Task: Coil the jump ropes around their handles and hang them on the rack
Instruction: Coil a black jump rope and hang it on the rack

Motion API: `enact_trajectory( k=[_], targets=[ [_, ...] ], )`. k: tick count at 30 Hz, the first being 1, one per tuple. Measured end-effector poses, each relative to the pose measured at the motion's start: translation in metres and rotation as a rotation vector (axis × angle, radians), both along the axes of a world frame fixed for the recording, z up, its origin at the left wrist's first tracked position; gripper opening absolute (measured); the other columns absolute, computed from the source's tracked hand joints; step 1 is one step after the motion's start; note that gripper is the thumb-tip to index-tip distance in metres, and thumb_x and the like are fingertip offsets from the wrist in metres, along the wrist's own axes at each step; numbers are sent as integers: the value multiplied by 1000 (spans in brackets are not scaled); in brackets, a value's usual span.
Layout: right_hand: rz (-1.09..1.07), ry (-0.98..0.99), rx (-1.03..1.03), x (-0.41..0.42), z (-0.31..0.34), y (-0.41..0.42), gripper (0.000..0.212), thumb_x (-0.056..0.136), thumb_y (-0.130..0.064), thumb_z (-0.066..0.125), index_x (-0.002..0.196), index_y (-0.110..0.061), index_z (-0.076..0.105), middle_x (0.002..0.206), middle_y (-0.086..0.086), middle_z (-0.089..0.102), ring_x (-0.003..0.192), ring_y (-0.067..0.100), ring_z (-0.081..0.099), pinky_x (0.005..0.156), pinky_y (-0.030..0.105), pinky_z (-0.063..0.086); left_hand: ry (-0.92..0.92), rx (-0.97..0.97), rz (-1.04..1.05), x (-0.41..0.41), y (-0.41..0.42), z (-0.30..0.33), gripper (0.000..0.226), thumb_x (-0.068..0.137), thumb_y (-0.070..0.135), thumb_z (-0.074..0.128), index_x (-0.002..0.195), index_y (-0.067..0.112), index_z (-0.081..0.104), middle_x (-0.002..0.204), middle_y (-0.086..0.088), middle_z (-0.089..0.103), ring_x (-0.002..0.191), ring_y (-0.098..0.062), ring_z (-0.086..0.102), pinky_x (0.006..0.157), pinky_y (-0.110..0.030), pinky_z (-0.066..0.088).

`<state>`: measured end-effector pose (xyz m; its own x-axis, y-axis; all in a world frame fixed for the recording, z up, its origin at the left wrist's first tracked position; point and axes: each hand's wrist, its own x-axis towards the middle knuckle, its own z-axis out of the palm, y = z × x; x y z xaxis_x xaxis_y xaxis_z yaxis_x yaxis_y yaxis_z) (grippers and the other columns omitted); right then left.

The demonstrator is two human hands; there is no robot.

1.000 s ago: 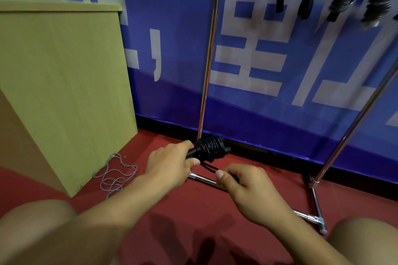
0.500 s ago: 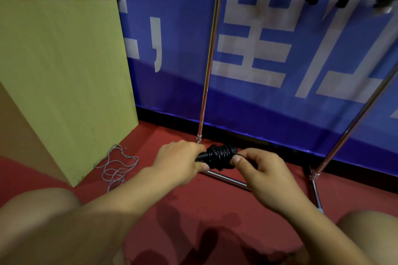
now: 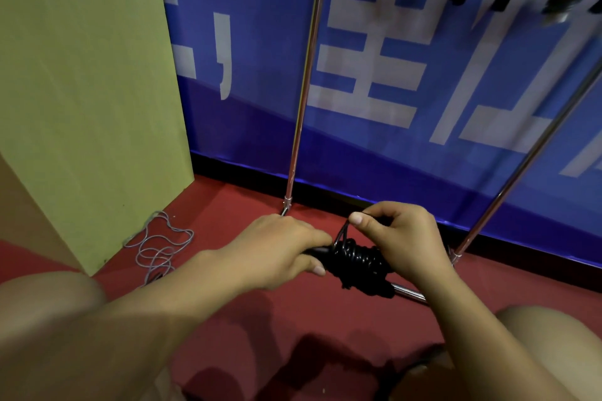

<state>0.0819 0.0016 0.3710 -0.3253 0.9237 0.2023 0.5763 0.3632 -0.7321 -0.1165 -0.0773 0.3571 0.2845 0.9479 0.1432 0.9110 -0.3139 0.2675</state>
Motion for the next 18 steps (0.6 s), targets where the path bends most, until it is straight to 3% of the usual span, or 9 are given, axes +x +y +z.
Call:
enact_trajectory(
  k=[2, 4, 7, 10, 12, 14, 18],
  targets=[
    [31, 171, -259, 6, 6, 4, 32, 70, -44, 81, 67, -14, 69, 51, -2, 55, 42, 12, 46, 44, 23, 38, -203, -123, -51, 1, -2, 2, 19, 89, 37, 69, 82, 32, 53, 72, 11, 55, 69, -5, 51, 65, -26, 40],
    [140, 342, -513, 10, 13, 6, 37, 63, -41, 80, 68, -8, 64, 55, 7, 52, 42, 13, 44, 42, 20, 37, -526, -301, -129, 2, -5, 10, 16, 92, 23, 70, 82, 28, 58, 68, 11, 52, 64, -4, 46, 62, -23, 38],
    [320, 487, -574, 9, 14, 6, 22, 78, -23, 77, 65, -10, 64, 61, 7, 55, 53, 14, 51, 53, 25, 44, -913, -340, -219, 1, -7, 19, 8, 92, 22, 68, 87, 26, 64, 74, 4, 57, 69, -10, 54, 67, -23, 46],
    [304, 439, -467, 2, 10, 2, 47, 88, 10, 55, 54, -20, 70, 58, -4, 63, 55, 8, 58, 56, 24, 46, -978, -252, -164, 0, -3, 18, 15, 93, 27, 65, 94, 12, 62, 74, 3, 59, 69, -11, 56, 68, -22, 46],
    [280, 449, -456, -4, 7, 1, 43, 90, 7, 55, 58, -19, 67, 56, -3, 56, 53, 12, 49, 54, 25, 42, -1040, -228, -105, 0, -2, 18, 25, 94, 28, 63, 100, 4, 61, 73, 5, 61, 65, -9, 58, 65, -16, 47],
    [279, 461, -474, -10, 2, 1, 29, 94, -4, 57, 68, -14, 65, 58, 2, 48, 53, 16, 42, 52, 27, 38, -1125, -202, -36, 0, 0, 17, 21, 91, 27, 59, 100, 8, 61, 76, 2, 63, 61, -8, 59, 59, -14, 46],
    [345, 285, -400, -20, -12, -9, 20, 101, -19, 53, 91, -12, 69, 57, -3, 49, 51, 13, 45, 52, 25, 39, -1217, -156, 135, -3, 7, 12, 12, 100, 17, 55, 97, 7, 60, 74, -5, 60, 60, -14, 57, 53, -18, 45]
  ],
)
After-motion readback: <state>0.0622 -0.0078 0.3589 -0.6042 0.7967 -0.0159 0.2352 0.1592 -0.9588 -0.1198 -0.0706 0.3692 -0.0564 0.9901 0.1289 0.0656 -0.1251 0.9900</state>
